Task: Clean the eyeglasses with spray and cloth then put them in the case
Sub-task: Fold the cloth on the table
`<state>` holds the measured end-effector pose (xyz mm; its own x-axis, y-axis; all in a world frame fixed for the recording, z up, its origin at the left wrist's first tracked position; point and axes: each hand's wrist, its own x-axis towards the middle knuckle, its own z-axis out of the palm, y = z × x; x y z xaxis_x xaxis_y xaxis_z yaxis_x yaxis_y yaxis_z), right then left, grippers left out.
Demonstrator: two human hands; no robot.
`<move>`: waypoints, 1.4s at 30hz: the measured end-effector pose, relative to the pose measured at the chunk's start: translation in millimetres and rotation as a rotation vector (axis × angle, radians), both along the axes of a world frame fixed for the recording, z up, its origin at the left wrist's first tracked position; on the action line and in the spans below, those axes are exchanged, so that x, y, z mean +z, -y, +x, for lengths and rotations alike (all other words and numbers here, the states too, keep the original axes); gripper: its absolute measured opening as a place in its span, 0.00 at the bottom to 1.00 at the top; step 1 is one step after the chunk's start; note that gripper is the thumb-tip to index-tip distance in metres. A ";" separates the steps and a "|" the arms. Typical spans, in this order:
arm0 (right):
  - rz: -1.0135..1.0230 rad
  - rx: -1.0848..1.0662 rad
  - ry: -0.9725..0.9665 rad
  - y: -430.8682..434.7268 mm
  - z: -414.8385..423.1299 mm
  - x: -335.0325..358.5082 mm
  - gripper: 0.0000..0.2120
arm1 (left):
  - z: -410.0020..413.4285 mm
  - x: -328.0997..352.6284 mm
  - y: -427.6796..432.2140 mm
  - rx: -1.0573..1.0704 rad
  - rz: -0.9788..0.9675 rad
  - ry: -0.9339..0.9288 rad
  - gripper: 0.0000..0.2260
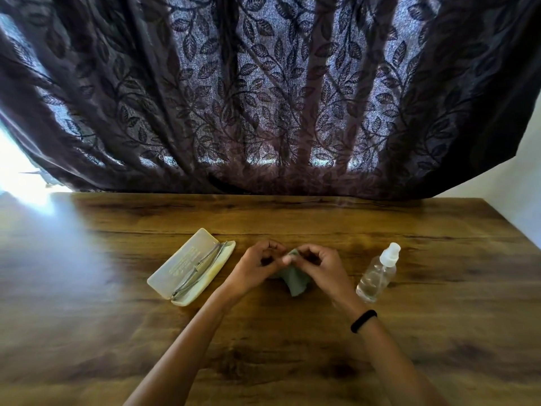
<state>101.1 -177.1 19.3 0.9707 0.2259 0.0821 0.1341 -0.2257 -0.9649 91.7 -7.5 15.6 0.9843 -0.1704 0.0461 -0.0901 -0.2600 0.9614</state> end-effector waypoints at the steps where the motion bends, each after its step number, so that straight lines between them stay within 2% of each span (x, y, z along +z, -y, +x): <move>1: 0.070 -0.017 -0.043 0.7 -0.4 0.6 0.01 | 0.2 0.4 -1.8 -0.021 0.032 -0.032 0.10; 4: 0.191 -0.048 -0.186 3.7 -1.0 1.3 0.01 | 1.2 -2.2 -6.1 -0.054 0.116 -0.056 0.08; 7: 0.180 -0.073 -0.286 8.5 -0.2 -1.4 0.06 | 0.6 -4.5 -7.8 0.050 0.024 -0.099 0.08; 10: 0.180 -0.092 -0.339 10.2 0.0 -3.9 0.05 | 2.6 -2.3 -7.1 0.093 0.017 -0.125 0.07; 12: 0.117 -0.101 -0.322 9.4 0.7 -5.9 0.03 | 5.2 -3.2 -5.9 0.109 0.122 -0.137 0.05; 16: -0.145 -0.092 -0.198 9.9 5.5 -12.6 0.01 | 9.3 -9.5 -3.3 0.137 0.235 -0.160 0.05; 18: -0.206 -0.116 -0.134 10.5 7.4 -14.2 0.01 | 9.3 -9.4 -2.7 0.168 0.296 -0.114 0.05; 20: -0.187 -0.158 -0.041 10.8 8.3 -13.0 0.03 | 7.9 -6.5 -2.7 0.208 0.338 0.007 0.05; 22: -0.109 -0.166 0.058 11.7 8.6 -10.2 0.07 | 4.5 -3.0 -3.8 0.243 0.291 0.130 0.06; 26: 0.010 -0.097 0.111 15.9 3.8 -9.5 0.13 | -2.8 -5.5 -11.2 0.171 0.310 0.282 0.11; 33: -0.220 0.018 -0.028 25.8 -5.3 -23.1 0.08 | -11.8 -21.8 -19.8 -0.009 0.576 0.138 0.10; 38: -0.243 -0.034 -0.044 21.7 2.9 -26.4 0.06 | -11.7 -17.7 -17.9 0.039 0.534 0.104 0.09; 42: -0.326 -0.082 -0.033 15.2 12.5 -27.1 0.04 | -6.1 -16.7 -11.8 0.155 0.488 0.075 0.08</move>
<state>113.5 -192.4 -7.8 0.9877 0.1558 -0.0135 0.0724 -0.5317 -0.8438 85.5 4.2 -1.1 0.9968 -0.0423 0.0685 -0.0787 -0.6926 0.7170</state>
